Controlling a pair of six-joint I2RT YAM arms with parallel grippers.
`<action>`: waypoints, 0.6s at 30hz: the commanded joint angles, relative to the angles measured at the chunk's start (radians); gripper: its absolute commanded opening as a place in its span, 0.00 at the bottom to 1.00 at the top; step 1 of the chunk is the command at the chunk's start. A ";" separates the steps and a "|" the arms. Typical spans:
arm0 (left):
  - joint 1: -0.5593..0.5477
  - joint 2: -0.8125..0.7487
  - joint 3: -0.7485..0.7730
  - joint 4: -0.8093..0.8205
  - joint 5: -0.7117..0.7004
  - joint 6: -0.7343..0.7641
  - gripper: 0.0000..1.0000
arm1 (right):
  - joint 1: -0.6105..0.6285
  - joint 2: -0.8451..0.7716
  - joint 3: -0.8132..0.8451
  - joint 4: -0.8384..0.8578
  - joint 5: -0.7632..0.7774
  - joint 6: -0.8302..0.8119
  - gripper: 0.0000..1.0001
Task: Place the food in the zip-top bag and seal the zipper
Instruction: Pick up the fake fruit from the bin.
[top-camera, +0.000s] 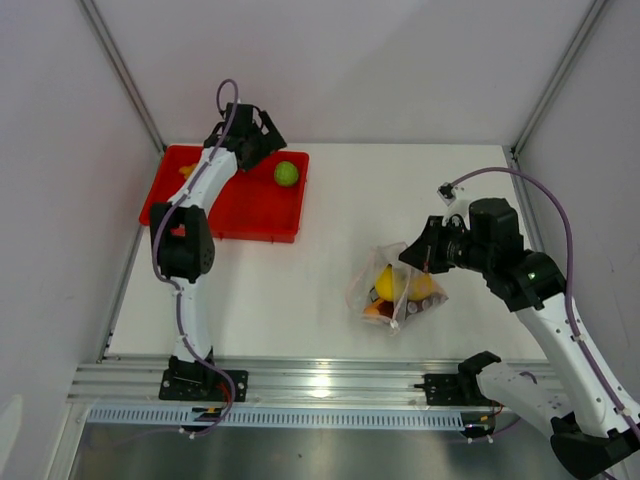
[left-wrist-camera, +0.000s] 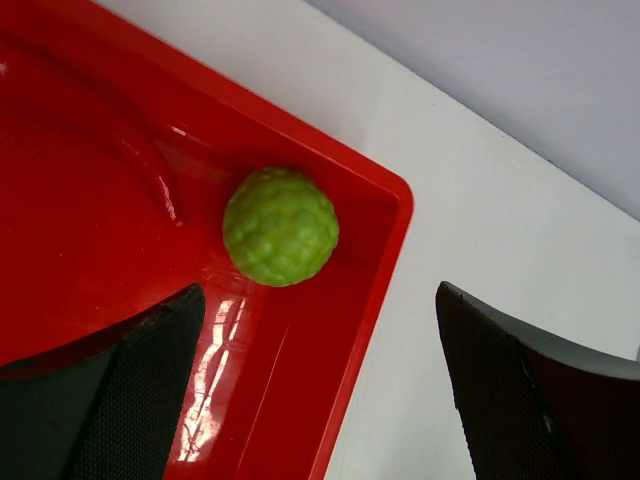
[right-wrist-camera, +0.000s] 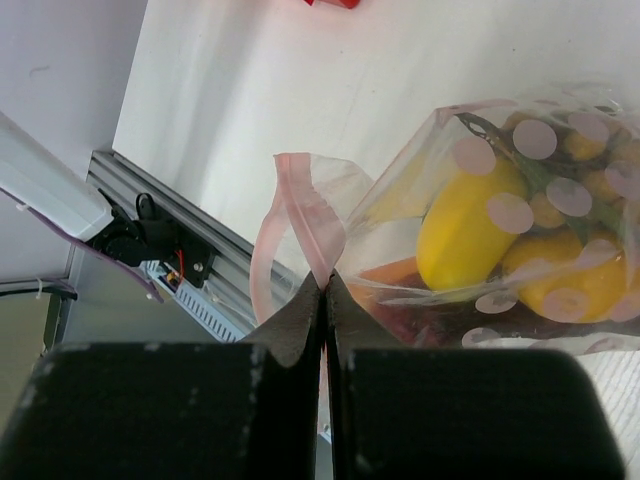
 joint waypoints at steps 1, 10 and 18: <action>0.013 0.052 0.061 -0.047 0.060 -0.146 0.97 | -0.012 0.002 -0.018 0.071 -0.028 -0.008 0.00; 0.038 0.157 0.085 -0.063 0.219 -0.465 0.97 | -0.032 0.005 -0.035 0.084 -0.046 -0.003 0.00; 0.035 0.133 0.000 -0.050 0.133 -0.682 0.98 | -0.040 -0.009 -0.050 0.089 -0.046 0.006 0.00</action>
